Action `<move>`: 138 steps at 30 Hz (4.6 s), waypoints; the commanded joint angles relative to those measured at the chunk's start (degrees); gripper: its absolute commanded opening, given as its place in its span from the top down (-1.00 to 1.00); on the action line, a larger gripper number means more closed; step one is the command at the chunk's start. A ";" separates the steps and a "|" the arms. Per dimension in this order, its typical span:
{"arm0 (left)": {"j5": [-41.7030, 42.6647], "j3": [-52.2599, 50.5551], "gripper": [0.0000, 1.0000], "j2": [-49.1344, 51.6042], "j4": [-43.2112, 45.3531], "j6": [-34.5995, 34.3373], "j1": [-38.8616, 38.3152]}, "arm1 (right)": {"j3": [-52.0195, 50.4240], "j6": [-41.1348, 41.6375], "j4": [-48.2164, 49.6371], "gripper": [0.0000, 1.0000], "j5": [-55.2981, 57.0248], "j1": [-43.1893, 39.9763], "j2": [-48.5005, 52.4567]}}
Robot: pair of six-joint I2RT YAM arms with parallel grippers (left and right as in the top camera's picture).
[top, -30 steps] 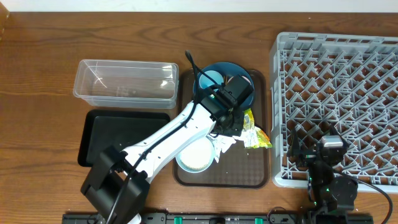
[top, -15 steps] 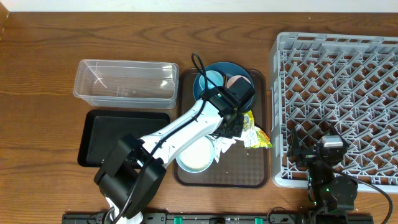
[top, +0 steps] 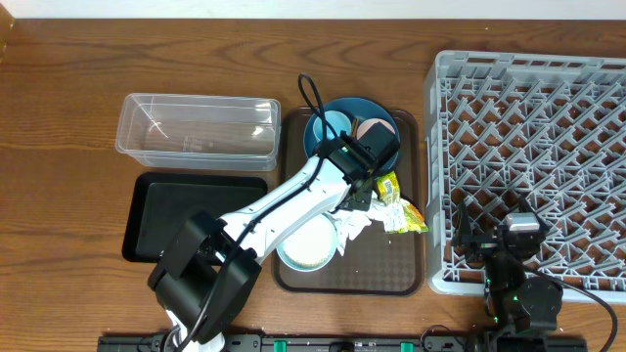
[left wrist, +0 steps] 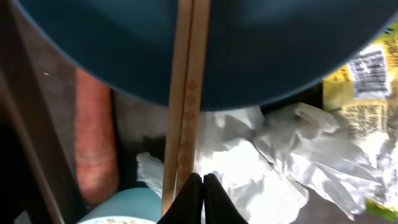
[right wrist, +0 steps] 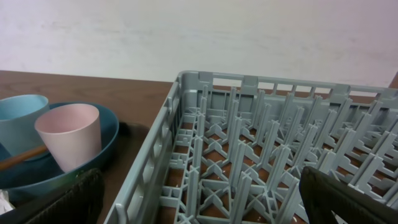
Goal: Sort waste into correct bins and load items into the dishwasher rack
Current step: 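Reach left gripper to the white tissues on the brown tray and grasp, then carry tissues with left gripper to the clear plastic bin and release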
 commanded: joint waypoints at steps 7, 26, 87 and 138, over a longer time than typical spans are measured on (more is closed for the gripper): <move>-4.07 0.17 0.85 -0.44 -0.57 0.20 0.81 | -0.09 0.72 -0.22 -0.98 0.17 -0.37 -0.31; 11.34 -0.26 -0.06 -8.48 1.20 0.98 -3.39 | -0.09 0.72 -0.22 -0.98 0.17 -0.37 -0.31; 2.56 -0.33 0.88 -10.03 7.48 -6.67 -3.21 | -0.09 0.72 -0.22 -0.99 0.17 -0.37 -0.31; 1.57 -0.33 -0.24 -20.11 5.51 6.23 40.19 | -0.09 0.72 -0.22 -0.99 0.20 -0.37 -0.31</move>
